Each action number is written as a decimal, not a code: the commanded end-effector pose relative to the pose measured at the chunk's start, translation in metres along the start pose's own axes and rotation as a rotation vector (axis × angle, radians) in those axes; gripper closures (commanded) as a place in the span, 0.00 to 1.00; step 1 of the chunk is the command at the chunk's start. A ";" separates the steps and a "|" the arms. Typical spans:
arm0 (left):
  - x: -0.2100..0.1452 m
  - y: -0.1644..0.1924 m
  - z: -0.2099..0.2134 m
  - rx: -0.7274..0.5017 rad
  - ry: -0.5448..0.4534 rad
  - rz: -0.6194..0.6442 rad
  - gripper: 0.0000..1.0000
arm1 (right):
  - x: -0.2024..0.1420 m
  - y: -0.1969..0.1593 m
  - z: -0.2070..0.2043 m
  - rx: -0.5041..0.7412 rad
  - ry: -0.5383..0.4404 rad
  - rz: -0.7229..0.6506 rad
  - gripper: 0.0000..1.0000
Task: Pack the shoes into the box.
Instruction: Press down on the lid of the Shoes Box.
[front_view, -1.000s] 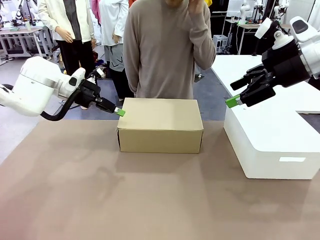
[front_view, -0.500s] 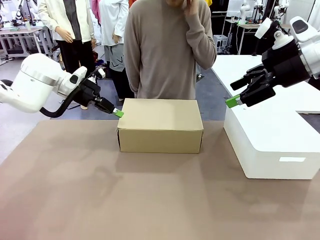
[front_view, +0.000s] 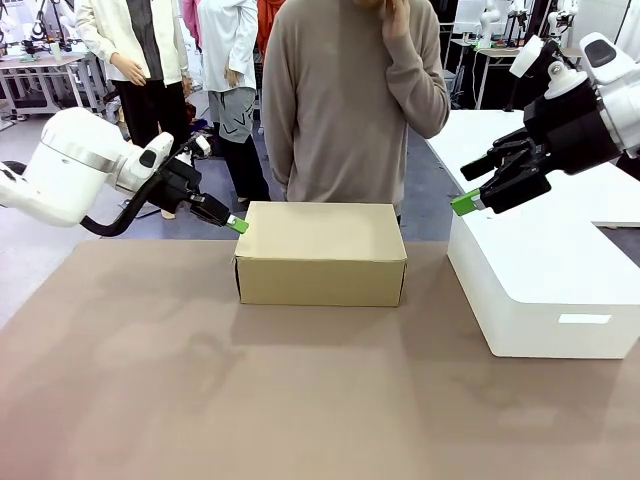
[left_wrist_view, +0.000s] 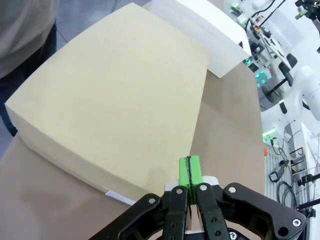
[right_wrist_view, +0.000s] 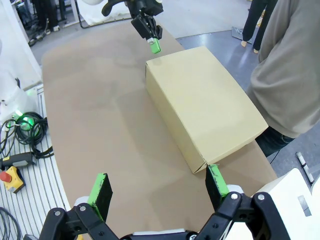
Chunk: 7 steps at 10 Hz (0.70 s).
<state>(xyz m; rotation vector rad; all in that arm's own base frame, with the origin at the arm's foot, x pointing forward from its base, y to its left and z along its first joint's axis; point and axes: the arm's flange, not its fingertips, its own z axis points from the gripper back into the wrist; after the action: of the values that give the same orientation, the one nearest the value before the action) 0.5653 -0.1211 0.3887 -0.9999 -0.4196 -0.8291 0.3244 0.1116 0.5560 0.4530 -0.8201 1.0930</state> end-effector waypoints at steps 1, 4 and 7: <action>-0.004 -0.001 -0.001 0.002 -0.016 -0.018 1.00 | 0.000 -0.004 -0.002 0.015 -0.024 0.019 0.00; 0.010 -0.017 0.007 0.047 0.058 -0.034 1.00 | 0.000 -0.004 -0.002 0.015 -0.024 0.019 0.00; 0.035 -0.052 0.033 0.170 0.251 -0.109 0.89 | 0.021 -0.006 -0.004 0.042 0.053 0.014 0.00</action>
<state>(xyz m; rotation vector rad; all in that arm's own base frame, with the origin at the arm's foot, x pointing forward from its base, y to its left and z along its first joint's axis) 0.5529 -0.1213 0.4445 -0.7955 -0.3648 -0.9787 0.3246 0.1170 0.5596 0.4523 -0.7947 1.1139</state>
